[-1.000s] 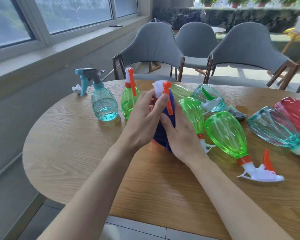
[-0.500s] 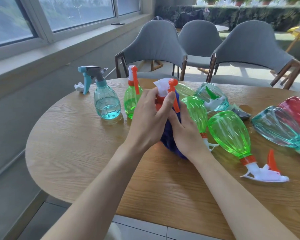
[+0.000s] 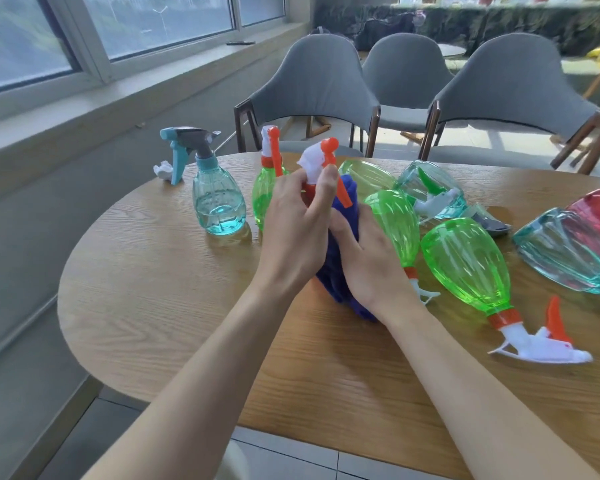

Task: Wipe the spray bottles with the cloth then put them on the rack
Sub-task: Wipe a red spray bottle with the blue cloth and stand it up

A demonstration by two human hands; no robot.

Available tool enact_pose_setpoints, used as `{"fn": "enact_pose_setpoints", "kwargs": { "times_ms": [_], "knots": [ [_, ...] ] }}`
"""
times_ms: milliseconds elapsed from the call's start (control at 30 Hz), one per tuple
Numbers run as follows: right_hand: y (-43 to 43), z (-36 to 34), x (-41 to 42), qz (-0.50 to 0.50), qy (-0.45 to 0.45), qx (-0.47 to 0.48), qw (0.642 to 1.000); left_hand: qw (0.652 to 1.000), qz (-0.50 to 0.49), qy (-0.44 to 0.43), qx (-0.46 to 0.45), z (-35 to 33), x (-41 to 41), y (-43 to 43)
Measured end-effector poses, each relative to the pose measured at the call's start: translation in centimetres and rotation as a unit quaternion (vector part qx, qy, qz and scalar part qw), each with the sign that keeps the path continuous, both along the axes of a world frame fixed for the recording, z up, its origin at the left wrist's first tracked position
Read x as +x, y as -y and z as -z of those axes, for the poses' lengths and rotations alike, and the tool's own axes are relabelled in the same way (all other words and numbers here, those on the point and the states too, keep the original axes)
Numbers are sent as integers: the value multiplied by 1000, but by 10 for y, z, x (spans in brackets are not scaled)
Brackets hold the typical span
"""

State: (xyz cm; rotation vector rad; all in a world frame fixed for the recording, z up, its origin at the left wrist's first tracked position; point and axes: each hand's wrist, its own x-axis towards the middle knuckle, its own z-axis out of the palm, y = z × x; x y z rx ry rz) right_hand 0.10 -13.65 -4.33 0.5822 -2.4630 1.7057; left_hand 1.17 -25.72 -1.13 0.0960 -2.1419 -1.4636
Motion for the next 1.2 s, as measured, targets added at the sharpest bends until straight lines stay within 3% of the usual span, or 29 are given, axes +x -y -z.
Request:
{"fn": "enact_pose_setpoints", "kwargs": {
  "times_ms": [67,200,267,333,433,500,600,667,800,900,1000,1100,1200],
  "knots": [
    [2,4,2,7,-30,21,999,1000,-2,1,12,1,-1,-1],
    [5,16,9,10,-177,165,970,999,-33,3,40,1,-3,0],
    [3,16,6,3,-190,180,965,998,-46,3,40,0,-2,1],
    [2,14,6,1,-160,165,973,998,-43,3,40,-1,0,1],
    [3,3,6,10,-30,44,999,999,-38,8,4,-3,5,-6],
    [4,0,4,12,-2,-5,1000,999,-44,10,-22,-3,7,-10],
    [6,10,6,33,-104,104,989,999,-50,10,-18,-4,5,-11],
    [9,20,9,44,-207,206,955,998,-64,14,-8,-5,3,-11],
    [13,20,10,51,-277,239,929,996,-87,13,4,-6,2,-12],
    [13,20,6,33,-203,218,954,997,-77,14,-12,-7,6,-14],
    [8,6,4,10,-56,58,997,998,-52,4,-29,-5,10,-12],
    [3,-3,-3,-29,57,-61,996,1000,-5,0,-19,-3,8,-1],
    [-2,-1,-9,-36,101,-80,991,1000,14,1,9,-3,4,4]
  ]
}}
